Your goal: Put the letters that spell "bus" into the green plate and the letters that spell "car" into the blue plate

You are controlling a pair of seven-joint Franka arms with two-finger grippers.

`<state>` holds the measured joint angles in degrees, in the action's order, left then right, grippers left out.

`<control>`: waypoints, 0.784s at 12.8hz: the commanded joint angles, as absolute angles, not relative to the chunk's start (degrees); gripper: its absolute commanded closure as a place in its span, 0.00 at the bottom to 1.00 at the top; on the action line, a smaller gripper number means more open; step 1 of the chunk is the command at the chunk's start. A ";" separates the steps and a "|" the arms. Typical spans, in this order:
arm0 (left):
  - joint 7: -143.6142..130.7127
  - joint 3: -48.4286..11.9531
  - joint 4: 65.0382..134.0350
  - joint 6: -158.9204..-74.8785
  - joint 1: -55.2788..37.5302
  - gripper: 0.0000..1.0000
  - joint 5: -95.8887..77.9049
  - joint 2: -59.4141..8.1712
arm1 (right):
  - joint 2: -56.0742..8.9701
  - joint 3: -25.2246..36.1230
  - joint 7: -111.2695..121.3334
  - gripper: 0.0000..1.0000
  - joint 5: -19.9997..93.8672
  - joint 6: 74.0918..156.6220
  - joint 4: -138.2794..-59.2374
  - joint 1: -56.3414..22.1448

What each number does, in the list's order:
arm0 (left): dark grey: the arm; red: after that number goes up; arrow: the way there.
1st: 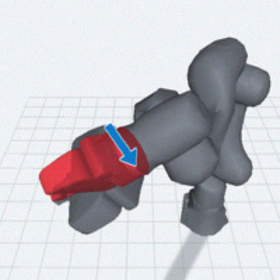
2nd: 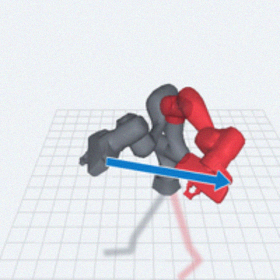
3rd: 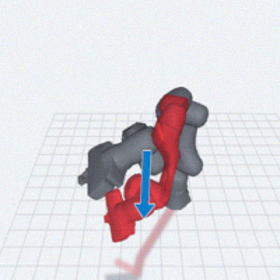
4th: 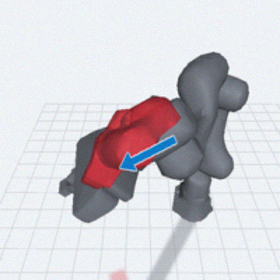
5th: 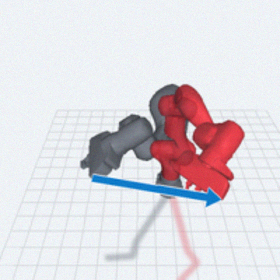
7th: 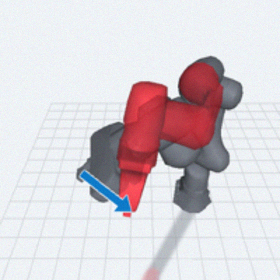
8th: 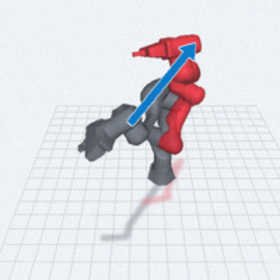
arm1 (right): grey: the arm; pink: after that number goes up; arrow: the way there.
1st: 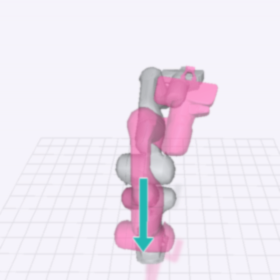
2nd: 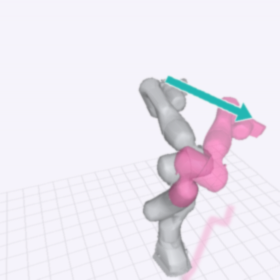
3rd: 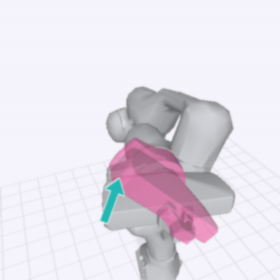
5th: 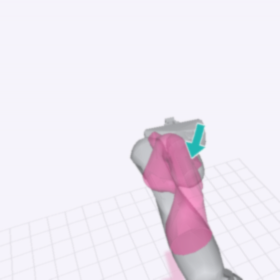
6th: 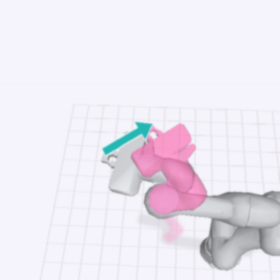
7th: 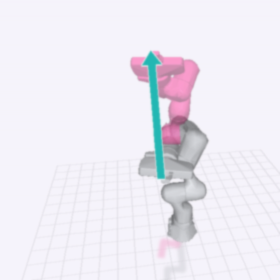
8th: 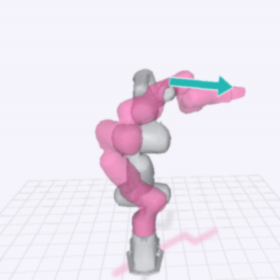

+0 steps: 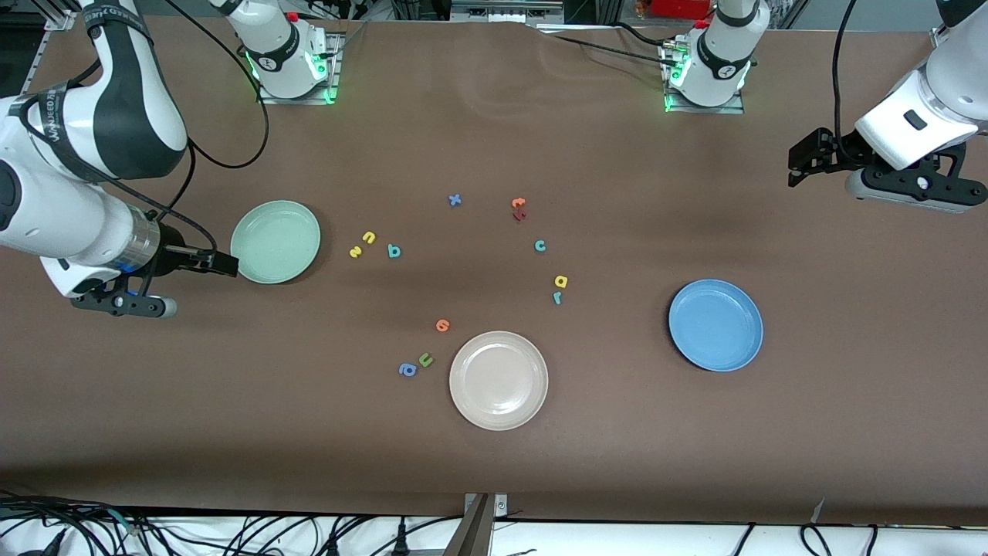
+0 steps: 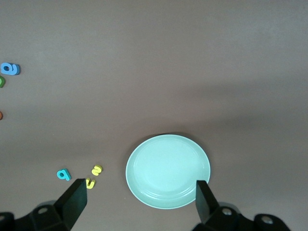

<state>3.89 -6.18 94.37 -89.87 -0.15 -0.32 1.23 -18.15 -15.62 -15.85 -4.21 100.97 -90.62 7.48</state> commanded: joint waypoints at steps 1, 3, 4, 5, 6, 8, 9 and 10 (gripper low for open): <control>4.13 -6.33 94.75 -89.38 -0.18 0.00 -0.09 2.11 | -16.96 -15.82 -15.21 0.00 -3.07 100.20 -90.71 8.00; 4.13 -6.24 94.75 -89.38 -0.09 0.00 -0.09 2.11 | -17.31 -15.73 -15.12 0.00 -3.08 100.20 -89.57 8.09; 4.13 -6.33 94.75 -89.38 -0.09 0.00 -0.09 2.11 | -17.31 -15.73 -15.12 0.00 -3.08 100.20 -89.56 8.00; 4.13 -6.33 94.75 -89.38 -0.17 0.00 -0.17 2.11 | -17.31 -15.73 -15.03 0.00 -3.08 100.11 -89.56 8.17; 4.13 -6.33 94.75 -89.38 -0.18 0.00 -0.18 2.11 | -17.31 -15.82 -14.94 0.00 -2.99 99.85 -89.56 8.17; 3.96 -6.33 94.75 -89.38 -0.18 0.00 -0.18 2.11 | -17.23 -15.91 -15.82 0.00 -3.08 97.65 -89.56 8.09; 3.52 -6.42 94.75 -89.04 -0.18 0.00 -0.18 2.11 | -17.23 -15.91 -15.91 0.00 -2.99 97.65 -89.65 8.09; 3.69 -6.42 94.75 -88.60 -0.35 0.00 -0.18 2.11 | -17.23 -15.82 -16.08 0.00 -2.90 97.21 -89.74 8.09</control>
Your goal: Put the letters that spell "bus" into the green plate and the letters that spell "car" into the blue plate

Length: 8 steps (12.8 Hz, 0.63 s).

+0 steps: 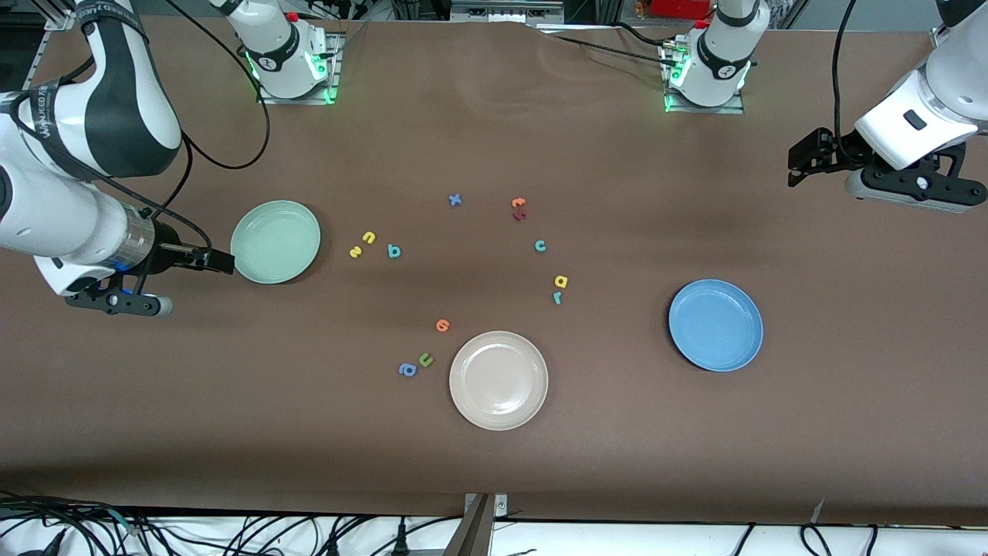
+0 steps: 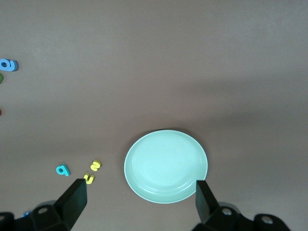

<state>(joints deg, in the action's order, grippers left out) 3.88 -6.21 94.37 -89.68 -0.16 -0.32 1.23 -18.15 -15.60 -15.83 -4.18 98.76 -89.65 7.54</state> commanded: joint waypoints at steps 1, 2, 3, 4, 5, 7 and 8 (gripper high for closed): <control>3.87 -6.42 94.75 -88.59 -0.44 0.00 -0.18 2.11 | -17.23 -15.82 -16.26 0.00 -2.90 96.60 -89.65 8.09; 4.04 -6.42 94.75 -88.59 -0.35 0.00 -0.18 2.11 | -17.31 -15.82 -16.17 0.00 -3.07 96.68 -89.65 8.09; 3.52 -6.42 94.75 -88.59 -0.44 0.00 -0.09 2.11 | -17.31 -15.91 -16.17 0.00 -3.69 96.68 -89.56 8.00; 3.52 -6.50 94.75 -88.59 -0.53 0.00 0.00 2.11 | -17.40 -15.91 -16.17 0.00 -3.78 96.59 -89.65 7.91; 3.52 -6.42 94.75 -88.59 -0.61 0.00 0.00 2.02 | -17.49 -15.91 -16.17 0.00 -3.78 96.59 -89.65 7.74; 3.43 -6.42 94.83 -88.59 -0.44 0.00 0.00 1.93 | -17.49 -15.91 -16.17 0.00 -3.78 96.59 -89.74 7.73; 3.43 -6.42 94.75 -88.51 -0.35 0.00 0.00 1.93 | -17.49 -15.91 -16.17 0.00 -3.78 96.59 -89.82 7.73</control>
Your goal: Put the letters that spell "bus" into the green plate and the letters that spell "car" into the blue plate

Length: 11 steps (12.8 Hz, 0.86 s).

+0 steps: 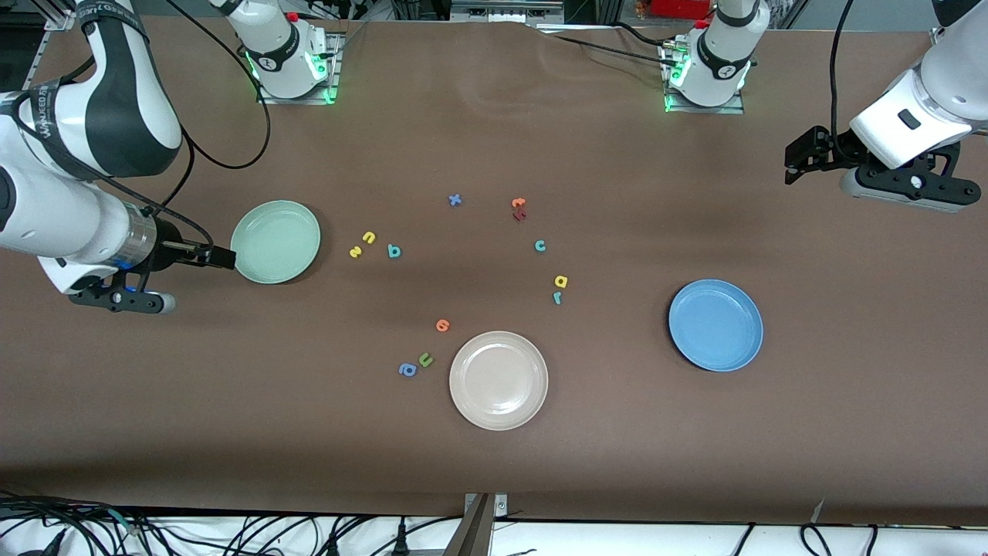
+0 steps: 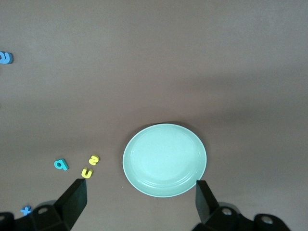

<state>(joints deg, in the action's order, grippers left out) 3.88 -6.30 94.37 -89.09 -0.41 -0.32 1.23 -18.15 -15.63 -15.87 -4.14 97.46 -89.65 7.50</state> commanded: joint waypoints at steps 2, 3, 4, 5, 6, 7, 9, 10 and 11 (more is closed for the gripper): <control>3.60 -6.33 94.75 -87.20 -0.35 0.00 0.09 2.02 | -17.49 -15.91 -16.17 0.00 -3.78 96.59 -89.82 7.73; 3.60 -6.33 94.75 -86.93 -0.44 0.00 0.09 2.02 | -17.49 -15.91 -16.17 0.00 -3.78 96.59 -89.82 7.73; 3.60 -6.33 94.75 -86.92 -0.44 0.00 0.09 2.02 | -17.49 -15.91 -16.17 0.00 -3.78 96.59 -89.82 7.73; 3.60 -6.42 94.66 -86.92 -0.44 0.00 0.09 2.02 | -17.58 -15.91 -16.17 0.00 -3.78 96.59 -89.82 7.73; 3.52 -6.42 94.66 -86.92 -0.44 0.00 0.09 1.93 | -17.58 -15.91 -16.17 0.00 -3.78 96.50 -89.91 7.73; 3.52 -6.42 94.66 -86.84 -0.44 0.00 0.09 2.02 | -17.58 -15.91 -16.08 0.00 -3.78 96.42 -89.91 7.73; 3.43 -6.42 94.66 -86.84 -0.44 0.00 0.09 2.02 | -17.58 -15.91 -16.17 0.00 -3.87 96.33 -90.09 7.65; 3.43 -6.42 94.66 -86.84 -0.53 0.00 0.09 2.02 | -17.58 -15.91 -16.17 0.00 -3.78 96.33 -90.09 7.65; 3.51 -6.42 94.66 -86.84 -0.53 0.00 0.09 2.02 | -17.67 -15.91 -16.00 0.00 -3.78 96.33 -90.09 7.65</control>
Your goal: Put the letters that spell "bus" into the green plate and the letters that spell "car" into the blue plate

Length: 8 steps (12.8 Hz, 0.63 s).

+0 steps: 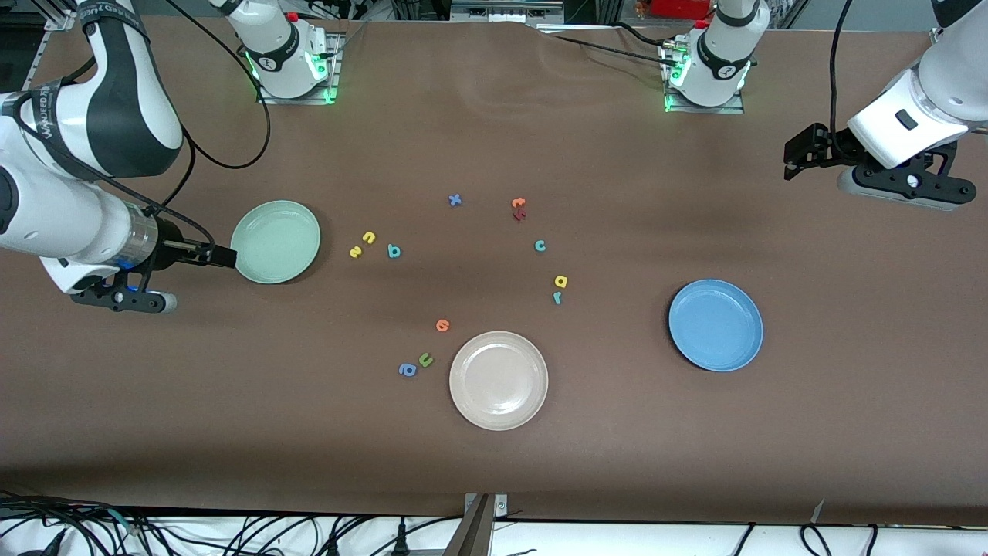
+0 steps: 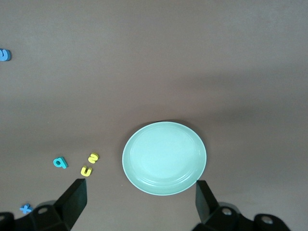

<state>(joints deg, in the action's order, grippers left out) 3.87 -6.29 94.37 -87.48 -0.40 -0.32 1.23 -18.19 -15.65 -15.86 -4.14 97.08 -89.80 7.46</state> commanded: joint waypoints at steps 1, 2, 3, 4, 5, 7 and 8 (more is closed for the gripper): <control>3.52 -6.42 94.66 -86.84 -0.53 0.00 0.09 2.02 | -17.67 -15.91 -15.91 0.00 -3.87 96.33 -90.09 7.65; 3.52 -6.42 94.66 -86.84 -0.53 0.00 0.09 2.02 | -17.67 -15.91 -15.82 0.00 -3.87 96.33 -90.09 7.65; 3.52 -6.42 94.66 -86.84 -0.61 0.00 0.09 2.02 | -17.75 -15.91 -15.91 0.00 -3.78 96.33 -90.09 7.65; 3.52 -6.42 94.66 -86.84 -0.70 0.00 0.09 2.02 | -17.75 -15.91 -16.00 0.00 -3.78 96.33 -90.09 7.73; 3.52 -6.42 94.66 -86.84 -0.70 0.00 0.09 2.02 | -17.75 -15.91 -16.17 0.00 -3.78 96.33 -90.09 7.73; 3.52 -6.42 94.66 -86.84 -0.70 0.00 -0.26 2.02 | -17.84 -15.91 -16.26 0.00 -3.78 96.33 -90.61 7.65; 3.52 -6.33 94.66 -86.84 -0.62 0.00 -0.52 2.02 | -17.84 -15.91 -16.26 0.01 -3.78 96.33 -90.62 7.65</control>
<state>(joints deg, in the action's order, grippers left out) 3.87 -6.29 94.37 -87.47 -0.55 -0.32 1.23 -18.31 -15.66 -15.86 -4.14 96.93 -90.05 7.45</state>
